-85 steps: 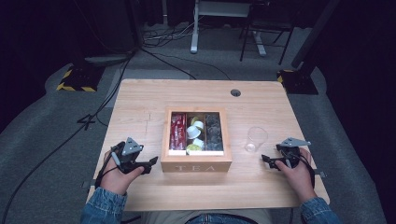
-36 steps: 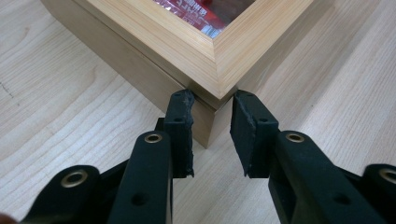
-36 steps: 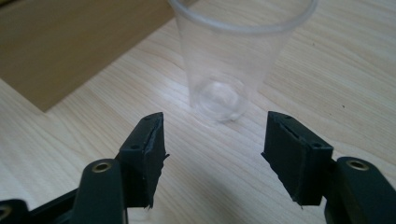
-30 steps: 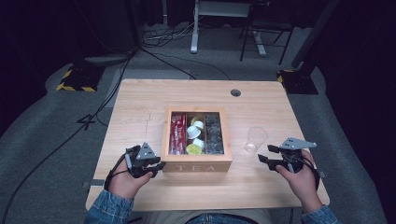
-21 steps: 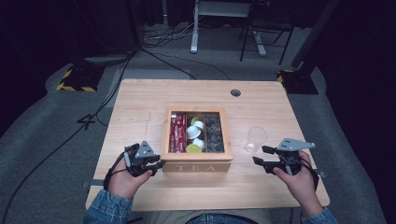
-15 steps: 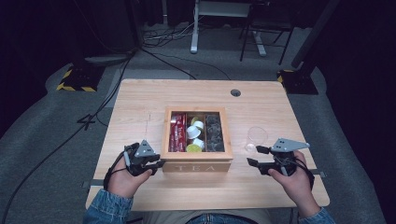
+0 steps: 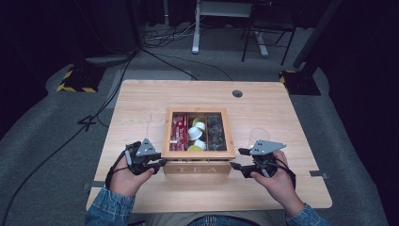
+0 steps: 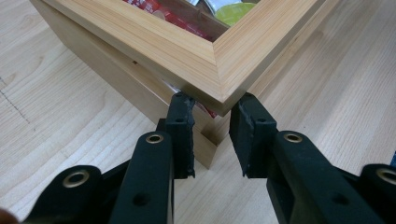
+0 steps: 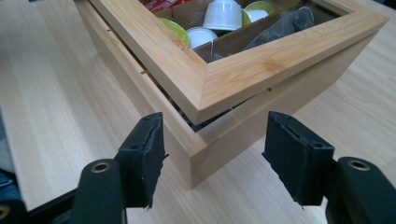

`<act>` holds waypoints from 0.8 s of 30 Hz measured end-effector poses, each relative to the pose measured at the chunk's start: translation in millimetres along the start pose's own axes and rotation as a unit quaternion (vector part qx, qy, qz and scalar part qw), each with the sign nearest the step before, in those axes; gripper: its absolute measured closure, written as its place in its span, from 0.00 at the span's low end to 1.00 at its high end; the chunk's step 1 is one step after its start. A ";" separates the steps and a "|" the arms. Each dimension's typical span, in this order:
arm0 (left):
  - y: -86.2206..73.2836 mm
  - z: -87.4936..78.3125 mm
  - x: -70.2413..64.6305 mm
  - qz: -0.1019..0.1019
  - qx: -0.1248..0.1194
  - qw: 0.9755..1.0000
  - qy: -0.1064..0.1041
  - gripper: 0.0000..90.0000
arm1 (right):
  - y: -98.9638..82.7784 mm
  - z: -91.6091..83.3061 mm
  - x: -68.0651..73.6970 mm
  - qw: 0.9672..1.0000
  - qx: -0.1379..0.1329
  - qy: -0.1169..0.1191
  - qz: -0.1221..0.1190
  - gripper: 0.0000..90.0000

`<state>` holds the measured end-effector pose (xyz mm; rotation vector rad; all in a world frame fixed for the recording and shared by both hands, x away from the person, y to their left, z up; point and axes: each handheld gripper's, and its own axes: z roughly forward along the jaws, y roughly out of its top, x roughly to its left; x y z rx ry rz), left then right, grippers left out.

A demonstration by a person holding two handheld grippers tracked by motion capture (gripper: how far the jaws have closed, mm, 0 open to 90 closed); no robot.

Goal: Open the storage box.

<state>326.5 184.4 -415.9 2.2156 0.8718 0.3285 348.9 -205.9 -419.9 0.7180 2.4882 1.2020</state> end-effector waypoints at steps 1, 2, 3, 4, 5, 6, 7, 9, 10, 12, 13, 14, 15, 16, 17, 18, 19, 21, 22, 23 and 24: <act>0.4 0.0 0.1 0.000 -0.001 1.000 0.000 0.77 | 1.8 3.1 1.0 1.000 0.002 -0.007 -0.009 0.44; 0.7 0.0 0.3 0.000 -0.002 1.000 -0.001 0.77 | 1.8 3.1 1.0 1.000 0.002 -0.007 -0.009 0.44; 1.4 -0.4 0.7 0.001 -0.005 1.000 0.001 0.77 | 3.9 6.0 1.4 1.000 0.003 -0.012 -0.017 0.47; 1.4 -0.4 0.7 0.001 -0.005 1.000 0.001 0.77 | 3.9 6.0 1.4 1.000 0.003 -0.012 -0.017 0.47; 1.7 -0.8 0.7 0.002 -0.006 1.000 0.002 0.77 | 5.1 6.8 1.5 1.000 0.001 -0.014 -0.019 0.49; 2.1 -1.2 0.8 0.001 -0.006 1.000 0.002 0.77 | 6.5 7.2 1.5 1.000 -0.001 -0.018 -0.023 0.49; 2.7 -1.8 0.9 -0.001 -0.011 1.000 0.002 0.77 | 9.8 7.1 1.9 0.999 -0.007 -0.027 -0.030 0.50; 2.9 -2.1 1.2 -0.002 -0.015 1.000 0.003 0.77 | 11.3 7.1 2.1 0.999 -0.010 -0.027 -0.033 0.50; 3.1 -2.7 1.8 -0.004 -0.017 1.000 0.002 0.77 | 12.6 7.2 2.5 0.999 -0.011 -0.029 -0.036 0.49; 3.4 -3.2 2.3 -0.005 -0.021 1.000 0.000 0.77 | 14.3 7.3 2.9 0.998 -0.012 -0.036 -0.043 0.48; 3.7 -3.4 2.4 -0.003 -0.023 1.000 0.002 0.77 | 14.8 7.3 2.9 0.998 -0.014 -0.038 -0.045 0.48; 3.9 -3.7 2.2 -0.003 -0.025 1.000 0.004 0.77 | 15.2 7.2 2.9 0.998 -0.016 -0.039 -0.047 0.48; 4.1 -3.7 1.9 -0.004 -0.029 1.000 0.005 0.77 | 15.8 6.8 3.0 0.998 -0.017 -0.041 -0.050 0.48; 4.4 -4.2 2.1 -0.003 -0.031 0.999 0.007 0.77 | 16.8 6.0 3.1 0.997 -0.019 -0.043 -0.054 0.48; 4.7 -4.4 2.1 -0.005 -0.036 0.999 0.007 0.77 | 18.8 4.3 3.3 0.997 -0.022 -0.047 -0.062 0.48; 5.1 -5.1 2.6 -0.005 -0.040 0.999 0.008 0.77 | 18.8 4.3 3.3 0.997 -0.022 -0.047 -0.062 0.48; 5.6 -5.7 3.1 -0.005 -0.045 0.999 0.010 0.72 | 21.6 2.4 4.0 0.996 -0.025 -0.052 -0.070 0.49; 6.6 -6.9 3.6 -0.011 -0.054 0.998 0.019 0.66 | 22.9 1.9 4.5 0.996 -0.025 -0.054 -0.073 0.49; 7.0 -7.5 3.7 -0.013 -0.055 0.998 0.023 0.63 | 23.9 1.4 4.6 0.995 -0.027 -0.055 -0.076 0.49; 7.0 -8.1 4.2 -0.014 -0.058 0.998 0.025 0.61 | 24.8 0.9 4.4 0.995 -0.027 -0.055 -0.078 0.50; 7.0 -8.7 4.5 -0.017 -0.061 0.998 0.026 0.58 | 25.7 0.6 4.2 0.995 -0.027 -0.055 -0.079 0.50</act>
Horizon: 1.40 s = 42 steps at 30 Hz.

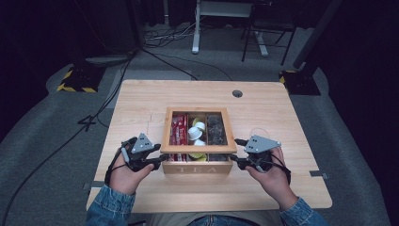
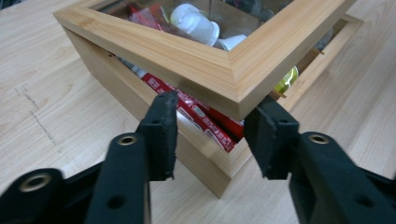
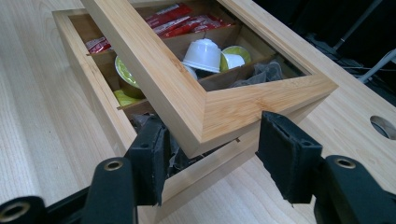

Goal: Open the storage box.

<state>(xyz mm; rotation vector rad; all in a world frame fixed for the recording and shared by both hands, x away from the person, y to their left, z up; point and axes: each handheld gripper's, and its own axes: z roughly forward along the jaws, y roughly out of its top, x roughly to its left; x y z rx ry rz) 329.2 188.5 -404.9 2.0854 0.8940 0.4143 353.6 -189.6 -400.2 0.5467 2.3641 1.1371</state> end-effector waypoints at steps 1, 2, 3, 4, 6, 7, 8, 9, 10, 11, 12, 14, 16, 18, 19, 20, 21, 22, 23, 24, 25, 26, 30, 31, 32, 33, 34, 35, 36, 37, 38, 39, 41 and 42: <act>-0.4 -0.7 0.4 -0.004 -0.003 1.000 0.003 0.55 | 0.8 -0.3 -0.9 1.000 0.000 0.002 -0.002 0.50; -0.8 -1.2 0.7 -0.006 -0.005 1.000 0.006 0.52 | 1.9 -0.8 -2.1 1.000 -0.001 0.004 -0.002 0.50; -2.3 -2.6 1.9 -0.008 -0.006 1.000 0.010 0.49 | 4.5 -2.2 -3.9 1.000 -0.004 0.004 -0.003 0.50; -2.3 -2.6 1.9 -0.008 -0.006 1.000 0.010 0.48 | 4.5 -2.2 -3.9 1.000 -0.004 0.004 -0.003 0.50; -4.1 -3.6 2.7 -0.010 -0.003 1.000 0.017 0.47 | 8.8 -4.3 -6.2 1.000 -0.009 0.003 -0.006 0.51; -5.1 -3.7 3.2 -0.011 -0.003 1.000 0.020 0.46 | 11.3 -5.5 -7.7 1.000 -0.012 0.002 -0.009 0.52; -6.0 -4.0 3.4 -0.012 -0.001 1.000 0.023 0.46 | 14.0 -6.6 -9.1 1.000 -0.015 0.001 -0.010 0.52; -7.5 -4.8 4.1 -0.009 0.001 1.000 0.030 0.45 | 19.2 -8.5 -12.3 1.000 -0.022 -0.002 -0.012 0.53; -7.5 -4.8 4.1 -0.009 0.001 1.000 0.030 0.45 | 19.2 -8.5 -12.3 1.000 -0.022 -0.002 -0.012 0.53; -8.4 -5.3 4.3 -0.010 0.001 0.999 0.033 0.45 | 21.8 -9.3 -14.0 1.000 -0.025 -0.002 -0.014 0.54; -9.3 -6.0 4.5 -0.011 0.001 0.999 0.034 0.45 | 24.4 -10.2 -15.7 1.000 -0.027 -0.003 -0.016 0.54; -11.0 -8.0 5.6 -0.012 0.002 0.999 0.038 0.44 | 29.1 -11.7 -19.0 0.999 -0.032 -0.005 -0.019 0.55; -12.7 -9.8 6.5 -0.014 -0.001 0.999 0.043 0.44 | 33.2 -12.6 -22.5 0.999 -0.036 -0.004 -0.019 0.55; -15.3 -11.9 7.1 -0.017 -0.002 0.999 0.047 0.44 | 36.5 -13.0 -25.3 0.999 -0.040 -0.004 -0.019 0.55; -17.1 -12.9 7.5 -0.017 -0.001 0.999 0.049 0.43 | 39.0 -13.0 -27.8 0.999 -0.041 -0.003 -0.020 0.55; -19.2 -13.8 7.6 -0.021 -0.001 0.999 0.050 0.43 | 39.0 -13.0 -27.8 0.999 -0.041 -0.003 -0.020 0.55; -21.2 -14.8 8.1 -0.023 -0.001 0.998 0.052 0.43 | 41.1 -12.9 -30.0 0.999 -0.045 -0.002 -0.020 0.55; -22.8 -16.0 8.7 -0.025 -0.001 0.998 0.054 0.43 | 41.1 -12.9 -30.0 0.999 -0.045 -0.002 -0.020 0.55; -24.1 -17.2 9.4 -0.026 0.000 0.998 0.056 0.43 | 43.0 -12.6 -32.0 0.999 -0.052 -0.005 -0.016 0.55; -25.3 -17.9 9.8 -0.029 -0.001 0.998 0.059 0.43 | 43.0 -12.6 -32.0 0.999 -0.052 -0.005 -0.016 0.55; -27.5 -19.0 10.3 -0.033 -0.001 0.998 0.061 0.43 | 45.0 -12.2 -34.5 0.998 -0.058 -0.006 -0.013 0.54; -27.5 -19.0 10.3 -0.033 -0.001 0.998 0.061 0.43 | 45.0 -12.2 -34.5 0.998 -0.058 -0.006 -0.013 0.54; -32.6 -20.3 10.6 -0.034 0.007 0.997 0.066 0.42 | 48.7 -10.5 -39.7 0.998 -0.064 -0.004 -0.011 0.54; -35.0 -20.8 11.6 -0.036 0.008 0.997 0.068 0.41 | 50.6 -9.7 -42.0 0.998 -0.066 -0.004 -0.011 0.54; -35.0 -20.8 11.6 -0.036 0.008 0.997 0.068 0.41 | 50.6 -9.7 -42.0 0.998 -0.066 -0.004 -0.011 0.54; -35.9 -21.2 12.2 -0.038 0.008 0.997 0.070 0.41 | 51.9 -9.3 -43.3 0.998 -0.069 -0.003 -0.011 0.54; -36.6 -21.6 13.1 -0.038 0.009 0.997 0.071 0.41 | 55.0 -8.2 -45.6 0.997 -0.074 -0.002 -0.010 0.55; -36.9 -21.7 14.0 -0.038 0.009 0.997 0.072 0.41 | 56.8 -7.8 -46.8 0.997 -0.076 -0.002 -0.010 0.55; -37.1 -21.6 14.2 -0.042 0.009 0.997 0.072 0.41 | 56.8 -7.8 -46.8 0.997 -0.076 -0.002 -0.010 0.55; -37.2 -21.4 14.8 -0.042 0.010 0.997 0.071 0.41 | 58.7 -7.3 -48.2 0.997 -0.078 -0.002 -0.012 0.56; -37.1 -21.2 15.5 -0.040 0.011 0.997 0.071 0.41 | 60.7 -6.8 -49.5 0.997 -0.081 -0.002 -0.011 0.56; -37.3 -19.8 16.2 -0.041 0.010 0.997 0.072 0.41 | 64.5 -6.5 -52.5 0.996 -0.085 -0.004 -0.011 0.57; -37.5 -19.2 16.5 -0.043 0.011 0.997 0.070 0.41 | 66.3 -6.3 -54.2 0.996 -0.088 -0.004 -0.010 0.57; -37.7 -18.9 17.2 -0.042 0.012 0.997 0.071 0.41 | 69.6 -5.8 -57.8 0.996 -0.092 -0.003 -0.007 0.57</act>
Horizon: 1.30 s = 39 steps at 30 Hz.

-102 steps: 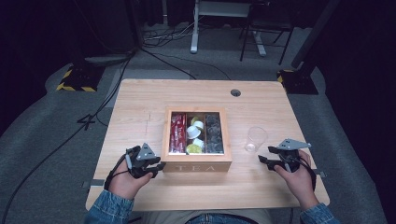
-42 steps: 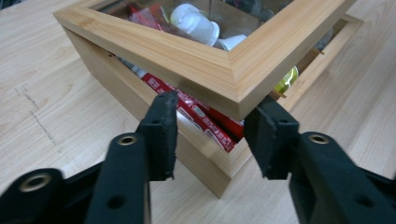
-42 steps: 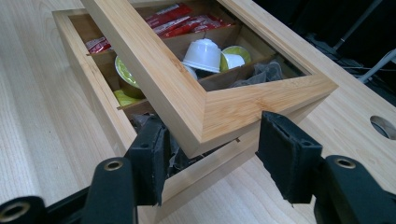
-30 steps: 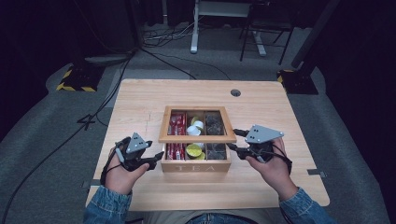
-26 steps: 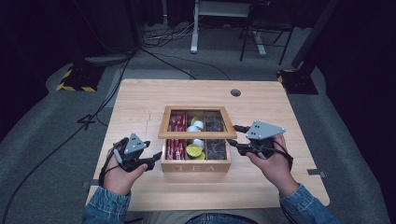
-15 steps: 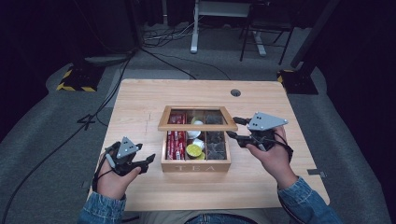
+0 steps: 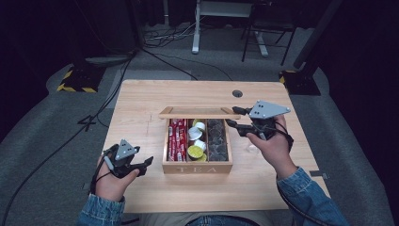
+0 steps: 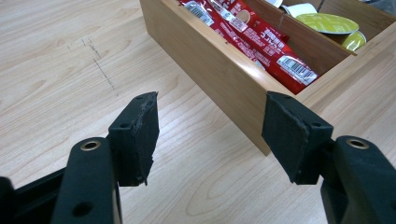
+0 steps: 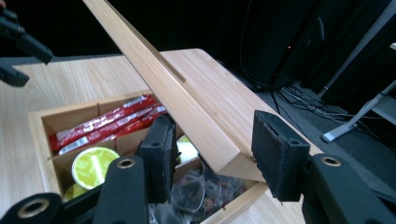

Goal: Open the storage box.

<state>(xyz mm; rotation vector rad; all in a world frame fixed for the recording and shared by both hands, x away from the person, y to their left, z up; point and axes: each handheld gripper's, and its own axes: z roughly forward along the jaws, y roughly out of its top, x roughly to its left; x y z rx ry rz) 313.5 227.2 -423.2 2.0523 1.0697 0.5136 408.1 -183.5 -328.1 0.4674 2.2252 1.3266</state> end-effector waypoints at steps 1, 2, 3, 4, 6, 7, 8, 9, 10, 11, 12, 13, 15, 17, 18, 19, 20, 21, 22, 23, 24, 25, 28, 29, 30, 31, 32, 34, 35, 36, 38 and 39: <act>-0.1 1.0 1.3 0.001 0.000 1.000 0.000 0.41 | 1.4 0.6 -1.8 1.000 -0.002 0.000 0.001 0.57; -0.1 1.0 1.3 0.001 0.000 1.000 0.000 0.41 | 1.4 0.6 -1.8 1.000 -0.002 0.000 0.001 0.57; 0.0 1.5 1.9 -0.001 0.000 1.000 0.000 0.41 | 4.2 1.9 -5.6 1.000 -0.006 -0.001 0.005 0.58; 0.4 2.2 2.7 -0.001 -0.001 1.000 0.000 0.41 | 4.2 1.9 -5.6 1.000 -0.006 -0.001 0.005 0.58; 1.5 3.9 3.9 -0.003 -0.002 1.000 0.000 0.41 | 6.9 3.3 -9.2 1.000 -0.009 -0.002 0.007 0.58; 2.3 5.0 4.1 -0.005 -0.002 1.000 -0.002 0.41 | 9.8 4.7 -12.8 1.000 -0.010 -0.003 0.009 0.58; 3.1 6.4 4.5 -0.004 -0.002 1.000 -0.004 0.41 | 9.8 4.7 -12.8 1.000 -0.010 -0.003 0.009 0.58; 4.1 7.8 5.2 -0.001 -0.002 1.000 -0.004 0.41 | 12.4 6.2 -17.0 1.000 -0.013 -0.004 0.016 0.58; 4.8 9.1 5.4 -0.001 0.000 1.000 -0.007 0.41 | 12.4 6.2 -17.0 1.000 -0.013 -0.004 0.016 0.58; 6.0 12.4 5.8 -0.001 -0.002 1.000 -0.008 0.41 | 15.0 8.1 -22.4 1.000 -0.017 -0.003 0.025 0.58; 6.0 12.4 5.8 -0.001 -0.002 1.000 -0.008 0.41 | 15.0 8.1 -22.4 1.000 -0.017 -0.003 0.025 0.58; 6.5 13.5 6.4 0.001 0.001 1.000 -0.010 0.41 | 18.4 10.2 -27.5 0.999 -0.019 -0.006 0.031 0.58; 7.9 16.0 7.9 -0.001 0.000 1.000 -0.013 0.41 | 22.6 12.4 -32.0 0.999 -0.019 -0.011 0.032 0.59; 8.3 16.8 8.7 -0.002 -0.002 1.000 -0.013 0.41 | 27.0 14.6 -35.8 0.999 -0.016 -0.018 0.030 0.59; 8.7 17.4 9.3 -0.004 -0.003 1.000 -0.013 0.41 | 27.0 14.6 -35.8 0.999 -0.016 -0.018 0.030 0.59; 9.4 18.0 11.0 -0.005 -0.002 1.000 -0.014 0.41 | 31.0 17.3 -39.1 0.999 -0.013 -0.024 0.027 0.59; 9.4 18.0 11.0 -0.005 -0.002 1.000 -0.014 0.41 | 31.0 17.3 -39.1 0.999 -0.013 -0.024 0.027 0.59; 9.7 18.4 12.0 -0.003 -0.002 1.000 -0.015 0.41 | 34.0 20.3 -42.8 0.999 -0.010 -0.030 0.022 0.60; 10.0 18.9 12.5 -0.003 -0.003 1.000 -0.014 0.41 | 34.0 20.3 -42.8 0.999 -0.010 -0.030 0.022 0.60; 10.1 19.3 12.8 -0.003 -0.003 1.000 -0.014 0.41 | 36.4 22.9 -46.5 0.999 -0.012 -0.035 0.024 0.60; 10.1 19.5 13.2 -0.003 -0.003 1.000 -0.014 0.41 | 36.4 22.9 -46.5 0.999 -0.012 -0.035 0.024 0.60; 10.1 19.7 13.3 -0.004 -0.003 1.000 -0.014 0.41 | 37.6 24.0 -48.5 0.999 -0.012 -0.037 0.026 0.60; 9.9 20.0 13.7 -0.006 -0.004 1.000 -0.015 0.41 | 40.6 27.1 -53.0 0.999 -0.012 -0.043 0.027 0.60; 9.8 19.9 13.9 -0.006 -0.004 1.000 -0.014 0.41 | 42.0 29.0 -55.8 0.998 -0.012 -0.046 0.028 0.60; 9.5 19.5 14.3 -0.006 -0.003 1.000 -0.014 0.41 | 42.0 29.0 -55.8 0.998 -0.012 -0.046 0.028 0.60; 9.3 19.4 14.5 -0.006 -0.004 1.000 -0.013 0.41 | 42.7 29.8 -56.9 0.998 -0.012 -0.047 0.029 0.60; 8.9 19.2 14.7 -0.007 -0.004 1.000 -0.012 0.41 | 43.2 30.8 -58.1 0.998 -0.013 -0.049 0.028 0.60; 7.8 18.7 14.9 -0.010 -0.003 1.000 -0.012 0.41 | 44.0 32.8 -60.3 0.998 -0.014 -0.052 0.027 0.60; 7.5 18.4 15.2 -0.010 -0.003 1.000 -0.011 0.41 | 44.3 33.7 -61.3 0.998 -0.014 -0.053 0.028 0.60; 7.0 18.3 15.0 -0.013 -0.003 1.000 -0.010 0.41 | 44.5 34.7 -62.7 0.998 -0.015 -0.053 0.028 0.60; 6.5 17.5 15.4 -0.012 -0.003 1.000 -0.008 0.41 | 45.2 36.4 -65.2 0.998 -0.016 -0.054 0.030 0.59; 6.1 17.3 15.4 -0.013 -0.003 1.000 -0.009 0.41 | 45.7 37.2 -66.2 0.998 -0.016 -0.055 0.031 0.59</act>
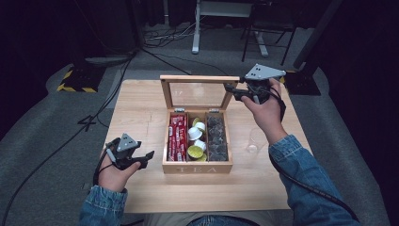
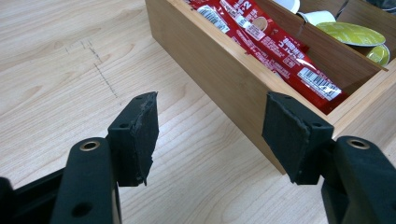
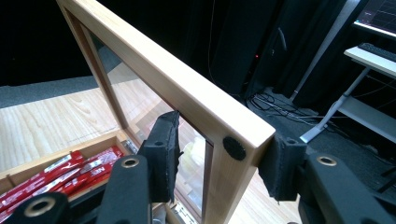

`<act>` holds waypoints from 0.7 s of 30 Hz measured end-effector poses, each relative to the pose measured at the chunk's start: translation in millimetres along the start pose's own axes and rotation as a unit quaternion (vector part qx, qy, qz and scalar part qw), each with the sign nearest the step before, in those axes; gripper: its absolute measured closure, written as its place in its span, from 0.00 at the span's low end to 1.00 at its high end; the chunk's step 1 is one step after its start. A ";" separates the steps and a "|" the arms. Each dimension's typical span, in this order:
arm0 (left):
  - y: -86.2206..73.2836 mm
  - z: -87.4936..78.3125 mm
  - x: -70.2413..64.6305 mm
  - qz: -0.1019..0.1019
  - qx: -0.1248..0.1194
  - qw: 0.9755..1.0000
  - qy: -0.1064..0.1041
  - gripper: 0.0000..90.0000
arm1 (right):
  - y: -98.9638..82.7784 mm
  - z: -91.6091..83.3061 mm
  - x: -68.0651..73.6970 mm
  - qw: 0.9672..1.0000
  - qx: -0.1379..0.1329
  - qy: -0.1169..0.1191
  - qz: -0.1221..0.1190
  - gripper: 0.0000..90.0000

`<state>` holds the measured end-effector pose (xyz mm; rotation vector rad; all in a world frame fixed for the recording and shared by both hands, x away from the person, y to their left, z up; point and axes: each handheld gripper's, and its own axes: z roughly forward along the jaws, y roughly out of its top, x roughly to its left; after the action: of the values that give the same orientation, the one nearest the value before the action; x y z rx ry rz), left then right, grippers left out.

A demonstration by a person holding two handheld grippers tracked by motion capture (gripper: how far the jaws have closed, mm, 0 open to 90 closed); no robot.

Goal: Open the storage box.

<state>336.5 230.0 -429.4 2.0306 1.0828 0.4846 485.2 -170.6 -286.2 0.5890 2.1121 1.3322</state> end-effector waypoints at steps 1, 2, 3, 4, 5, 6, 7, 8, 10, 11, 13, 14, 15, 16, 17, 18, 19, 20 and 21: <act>-0.4 -0.3 0.4 0.001 0.000 1.000 0.001 0.41 | 0.6 1.0 -0.9 1.000 0.000 -0.002 -0.001 0.59; -1.0 -0.3 0.2 -0.002 0.001 1.000 0.001 0.41 | 1.7 3.1 -2.4 1.000 0.001 -0.004 -0.002 0.58; -1.4 -0.3 0.4 -0.002 0.002 1.000 0.001 0.41 | 1.7 3.1 -2.4 1.000 0.001 -0.004 -0.002 0.58; -1.9 -0.4 0.6 -0.002 0.003 1.000 0.002 0.41 | 2.1 4.1 -3.2 1.000 0.001 -0.006 -0.002 0.58; -2.2 -0.5 1.2 -0.001 0.003 1.000 0.002 0.41 | 2.5 5.0 -4.1 1.000 0.001 -0.006 -0.002 0.58; -2.6 -0.6 1.0 -0.004 0.003 1.000 0.002 0.41 | 2.9 6.8 -5.8 1.000 0.000 -0.008 -0.002 0.58; -2.8 -0.6 1.0 -0.005 0.002 1.000 0.001 0.41 | 2.9 6.8 -5.8 1.000 0.000 -0.008 -0.002 0.58; -2.9 -0.8 1.2 -0.006 0.002 1.000 0.001 0.40 | 3.1 7.8 -6.4 1.000 0.000 -0.009 -0.001 0.57; -2.9 -0.9 1.3 -0.007 0.000 1.000 0.002 0.40 | 3.7 9.5 -7.8 1.000 0.000 -0.011 -0.001 0.57; -2.9 -1.0 1.6 -0.006 0.001 1.000 0.002 0.40 | 4.0 10.4 -8.4 1.000 0.000 -0.012 0.000 0.57; -2.9 -0.9 1.7 -0.007 0.001 1.000 0.001 0.41 | 4.7 12.1 -9.6 1.000 0.002 -0.015 0.000 0.56; -2.8 -0.8 1.8 -0.006 0.001 1.000 0.001 0.40 | 5.4 13.7 -11.1 1.000 0.003 -0.016 0.001 0.56; -2.8 -0.8 1.9 -0.006 0.001 1.000 0.001 0.40 | 5.4 13.7 -11.1 1.000 0.003 -0.016 0.001 0.56; -2.6 -1.1 2.5 -0.002 0.003 1.000 0.001 0.40 | 5.6 14.5 -11.7 1.000 0.003 -0.017 0.003 0.56; -2.6 -0.9 2.4 -0.004 0.003 1.000 0.000 0.40 | 5.7 15.4 -12.2 1.000 0.003 -0.018 0.004 0.56; -2.5 -0.8 2.5 -0.004 0.003 1.000 0.000 0.40 | 5.6 16.5 -12.8 1.000 0.004 -0.020 0.004 0.56; -2.3 -0.7 2.7 -0.004 0.003 1.000 -0.001 0.40 | 5.4 17.5 -13.5 1.000 0.006 -0.022 0.003 0.57; -2.2 -0.4 2.7 -0.005 0.002 1.000 -0.001 0.40 | 4.6 20.3 -15.2 1.000 0.008 -0.019 0.007 0.56; -1.9 -0.2 2.9 -0.006 0.001 1.000 0.000 0.40 | 4.6 20.3 -15.2 1.000 0.008 -0.019 0.007 0.56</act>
<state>337.0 233.2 -430.8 2.0258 1.0949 0.4778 510.3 -164.9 -285.5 0.6321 2.0932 1.3020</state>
